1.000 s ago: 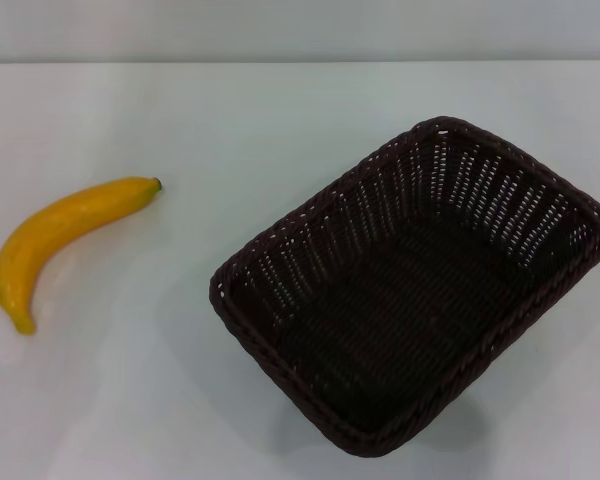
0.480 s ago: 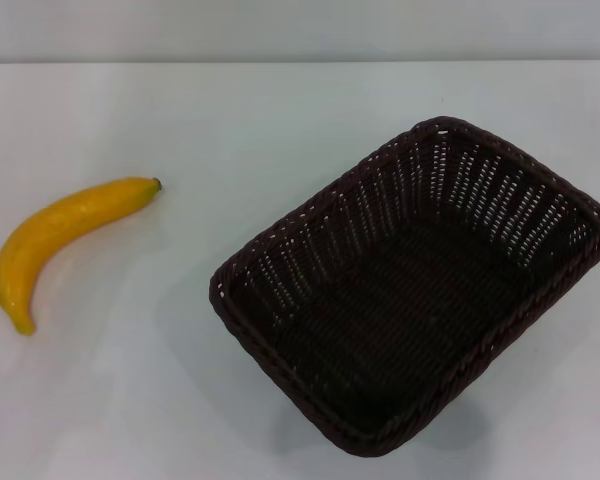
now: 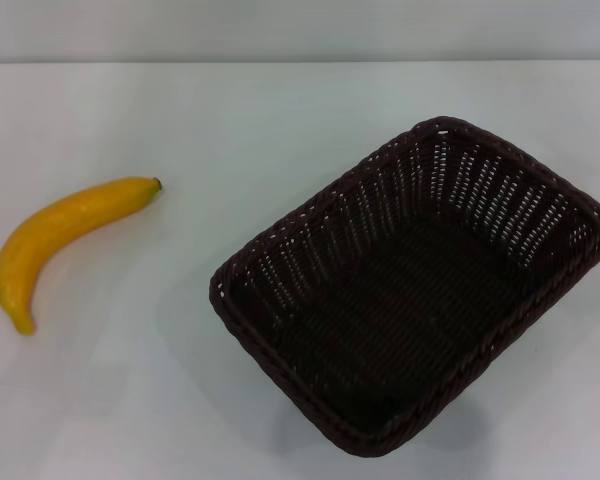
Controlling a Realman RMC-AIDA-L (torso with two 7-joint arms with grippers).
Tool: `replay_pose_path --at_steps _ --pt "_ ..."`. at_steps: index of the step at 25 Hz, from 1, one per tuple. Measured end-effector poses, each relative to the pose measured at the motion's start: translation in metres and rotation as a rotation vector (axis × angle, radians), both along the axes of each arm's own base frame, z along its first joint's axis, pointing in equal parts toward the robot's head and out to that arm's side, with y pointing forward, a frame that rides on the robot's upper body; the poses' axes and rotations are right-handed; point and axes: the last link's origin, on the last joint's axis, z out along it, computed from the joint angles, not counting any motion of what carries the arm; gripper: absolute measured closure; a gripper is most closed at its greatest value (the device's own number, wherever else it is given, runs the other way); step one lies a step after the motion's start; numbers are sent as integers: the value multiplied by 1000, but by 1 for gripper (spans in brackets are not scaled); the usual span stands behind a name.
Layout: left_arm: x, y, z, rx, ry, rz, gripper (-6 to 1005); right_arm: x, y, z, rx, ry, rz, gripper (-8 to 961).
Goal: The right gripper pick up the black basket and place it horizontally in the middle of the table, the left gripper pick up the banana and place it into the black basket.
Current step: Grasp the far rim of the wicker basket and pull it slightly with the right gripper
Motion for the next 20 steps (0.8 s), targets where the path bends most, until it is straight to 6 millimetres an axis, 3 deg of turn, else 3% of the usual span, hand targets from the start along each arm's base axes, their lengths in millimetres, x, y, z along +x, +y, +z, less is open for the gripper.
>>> replay_pose_path --at_steps 2,5,8,9,10,11,15,20 --pt "-1 2 0 -1 19 16 903 -11 12 6 -72 -6 9 697" --pt "-3 4 0 -8 35 35 903 -35 32 18 -217 -39 17 466" --pt "-5 3 0 -7 39 42 903 -64 47 32 -341 -90 15 342" --pt "-5 2 0 -7 40 44 902 -64 47 32 -341 -90 15 301" --pt "-5 2 1 -7 40 45 902 -88 56 40 -437 -139 -15 260" --pt "-5 2 0 -8 41 45 902 -89 57 40 -441 -143 -18 244" --pt "-5 1 1 -9 44 44 902 -128 70 44 -577 -293 -146 178" --pt "-3 4 1 -26 64 26 902 -166 87 36 -744 -434 -278 95"
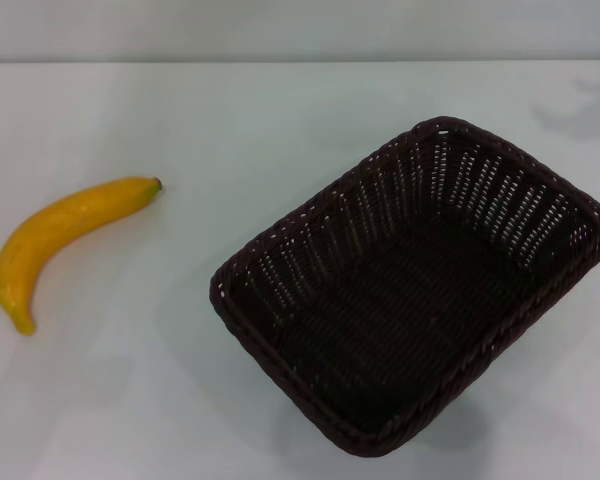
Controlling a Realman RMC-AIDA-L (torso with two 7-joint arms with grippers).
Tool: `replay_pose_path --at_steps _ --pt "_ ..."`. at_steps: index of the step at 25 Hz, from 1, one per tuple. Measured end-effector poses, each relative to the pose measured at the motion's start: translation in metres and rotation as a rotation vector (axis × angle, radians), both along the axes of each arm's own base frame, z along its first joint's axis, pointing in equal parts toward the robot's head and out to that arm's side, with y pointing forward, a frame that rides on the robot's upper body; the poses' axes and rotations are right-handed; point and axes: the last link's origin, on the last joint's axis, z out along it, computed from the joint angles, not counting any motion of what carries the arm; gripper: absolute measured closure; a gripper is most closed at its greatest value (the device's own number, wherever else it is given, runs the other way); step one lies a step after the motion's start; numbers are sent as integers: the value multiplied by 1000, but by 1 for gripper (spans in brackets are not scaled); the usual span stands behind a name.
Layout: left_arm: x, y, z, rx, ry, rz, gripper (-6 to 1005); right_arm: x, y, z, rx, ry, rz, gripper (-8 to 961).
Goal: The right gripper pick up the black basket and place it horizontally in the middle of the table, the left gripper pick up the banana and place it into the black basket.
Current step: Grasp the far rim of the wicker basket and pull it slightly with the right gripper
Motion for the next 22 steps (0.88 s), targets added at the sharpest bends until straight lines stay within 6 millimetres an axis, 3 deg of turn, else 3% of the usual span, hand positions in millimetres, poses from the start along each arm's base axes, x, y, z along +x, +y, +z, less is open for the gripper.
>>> replay_pose_path --at_steps 7,15,22 --pt "7 9 -3 -41 28 -28 901 -18 10 -32 -232 -171 -154 79" --pt "4 5 -4 -45 33 -18 900 -52 20 -95 -420 -341 -212 80" --pt "1 2 -3 -46 36 -9 900 -62 26 -142 -480 -482 -265 80"
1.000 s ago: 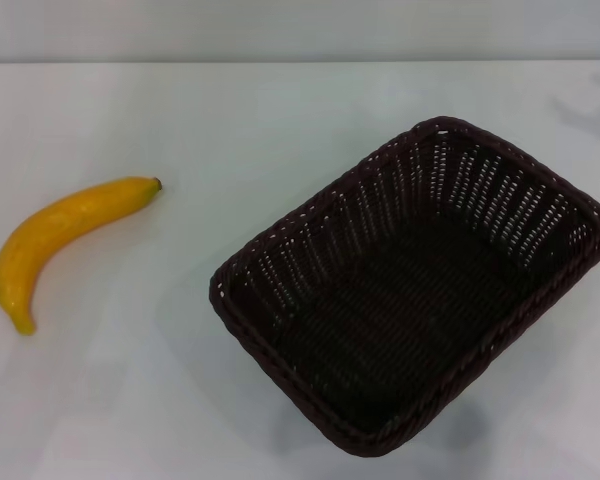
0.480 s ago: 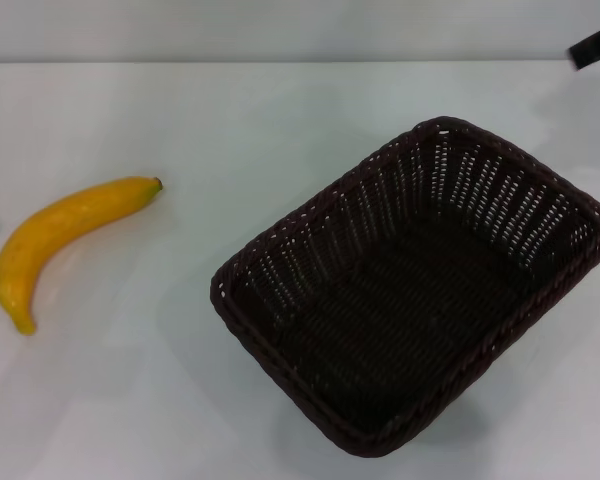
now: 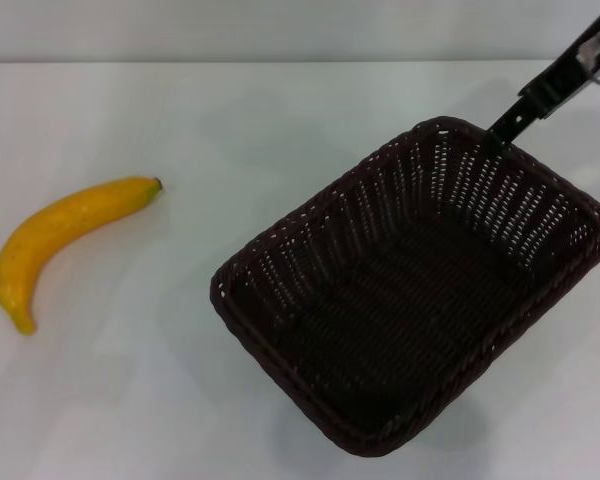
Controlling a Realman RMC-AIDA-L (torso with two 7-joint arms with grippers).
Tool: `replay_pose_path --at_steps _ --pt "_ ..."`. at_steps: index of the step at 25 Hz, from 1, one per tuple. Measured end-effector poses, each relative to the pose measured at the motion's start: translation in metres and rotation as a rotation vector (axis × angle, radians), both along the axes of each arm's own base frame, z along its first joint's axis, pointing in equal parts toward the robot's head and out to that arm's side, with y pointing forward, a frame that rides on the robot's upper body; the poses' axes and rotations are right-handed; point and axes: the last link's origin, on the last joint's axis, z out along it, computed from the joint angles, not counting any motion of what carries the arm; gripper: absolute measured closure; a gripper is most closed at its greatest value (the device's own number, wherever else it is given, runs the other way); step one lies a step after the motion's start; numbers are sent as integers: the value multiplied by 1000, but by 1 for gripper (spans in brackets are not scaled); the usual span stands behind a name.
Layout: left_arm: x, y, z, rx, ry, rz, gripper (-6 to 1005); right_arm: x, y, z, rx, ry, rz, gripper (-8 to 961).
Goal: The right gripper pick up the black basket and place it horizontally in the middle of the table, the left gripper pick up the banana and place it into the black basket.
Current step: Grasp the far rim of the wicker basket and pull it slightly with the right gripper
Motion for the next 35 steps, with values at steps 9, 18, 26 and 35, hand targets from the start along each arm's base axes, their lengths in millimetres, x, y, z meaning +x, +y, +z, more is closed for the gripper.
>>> replay_pose_path --at_steps 9,18,26,35 --pt "-4 -6 -1 -7 5 15 899 6 10 -29 -19 -84 -40 79" --pt "-4 -6 -2 -4 21 23 898 10 15 -59 -77 -149 -40 81" --pt "-4 -7 -7 -10 34 32 898 15 14 -71 -95 -210 -39 83" --pt "-8 -12 -8 -10 29 51 897 22 14 -76 -98 -252 -21 175"
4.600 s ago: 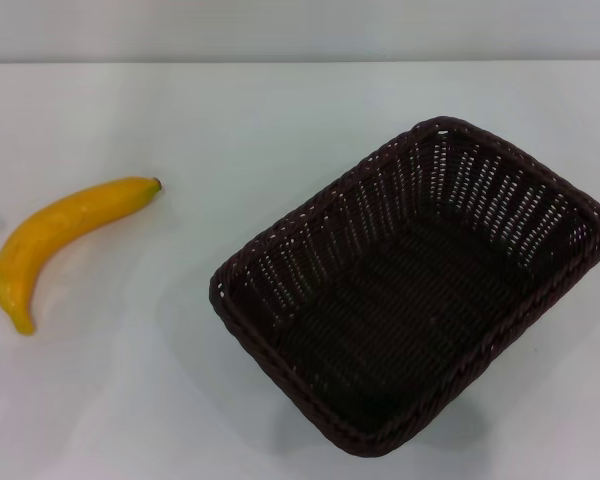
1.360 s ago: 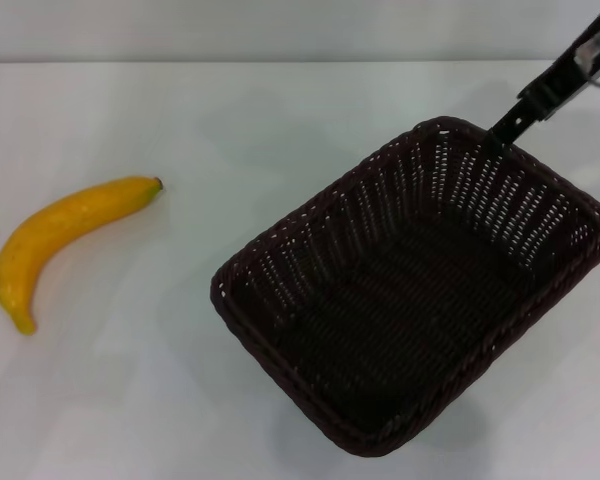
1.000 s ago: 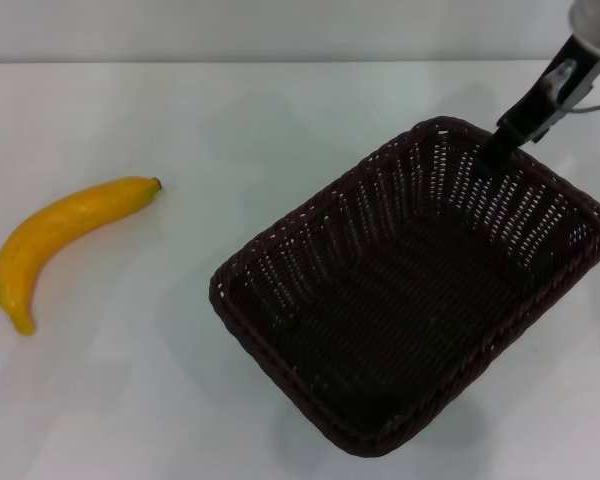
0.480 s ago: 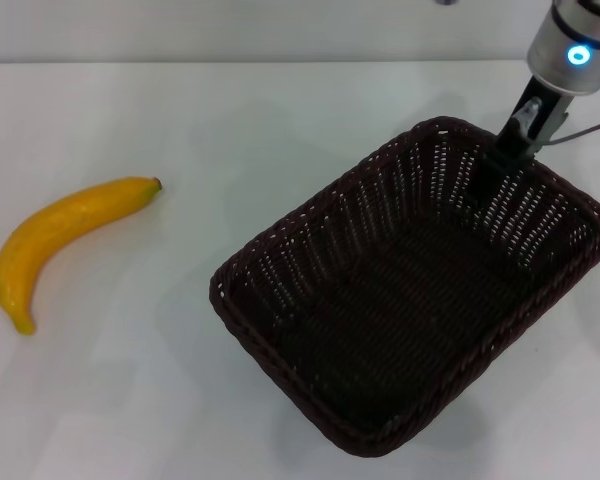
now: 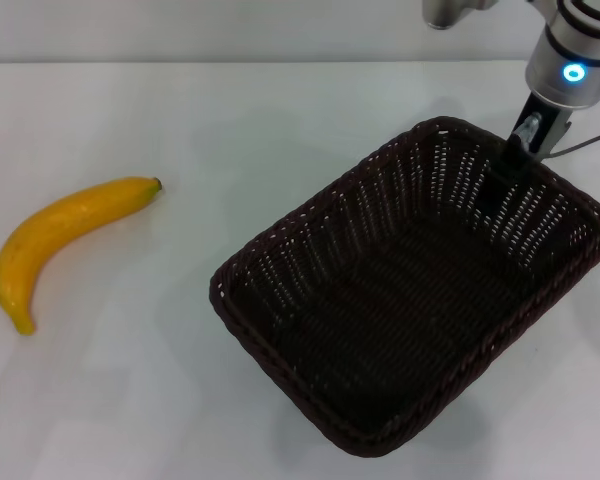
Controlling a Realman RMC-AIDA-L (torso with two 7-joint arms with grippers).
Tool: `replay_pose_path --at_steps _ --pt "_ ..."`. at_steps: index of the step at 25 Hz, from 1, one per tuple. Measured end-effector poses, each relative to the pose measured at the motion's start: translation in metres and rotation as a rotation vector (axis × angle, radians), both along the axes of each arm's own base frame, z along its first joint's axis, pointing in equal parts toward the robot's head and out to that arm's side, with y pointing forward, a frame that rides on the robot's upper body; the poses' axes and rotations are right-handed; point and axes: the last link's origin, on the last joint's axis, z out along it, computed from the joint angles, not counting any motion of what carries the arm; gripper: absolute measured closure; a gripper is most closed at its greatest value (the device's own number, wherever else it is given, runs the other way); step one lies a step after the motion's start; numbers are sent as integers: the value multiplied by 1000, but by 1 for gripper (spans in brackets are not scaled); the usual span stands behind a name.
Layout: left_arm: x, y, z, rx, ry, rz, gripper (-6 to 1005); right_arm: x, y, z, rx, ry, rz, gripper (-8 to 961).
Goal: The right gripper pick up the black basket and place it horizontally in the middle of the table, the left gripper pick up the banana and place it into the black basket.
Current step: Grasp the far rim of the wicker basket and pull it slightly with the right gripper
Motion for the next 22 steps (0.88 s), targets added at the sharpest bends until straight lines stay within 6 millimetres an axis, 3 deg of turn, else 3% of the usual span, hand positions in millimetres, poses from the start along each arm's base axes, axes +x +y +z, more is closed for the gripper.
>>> replay_pose_path --at_steps 5,9,15,22 --pt "-2 1 -1 -7 -1 16 896 2 -3 -2 -20 -21 0 241" --pt "-3 2 -2 -12 -4 23 896 4 -5 -3 -33 -32 -3 452" --pt "-3 2 -3 -14 -5 30 896 1 -4 -3 -19 -22 -11 657" --pt "-3 3 -3 -4 24 37 895 -3 0 7 52 -16 -26 726"
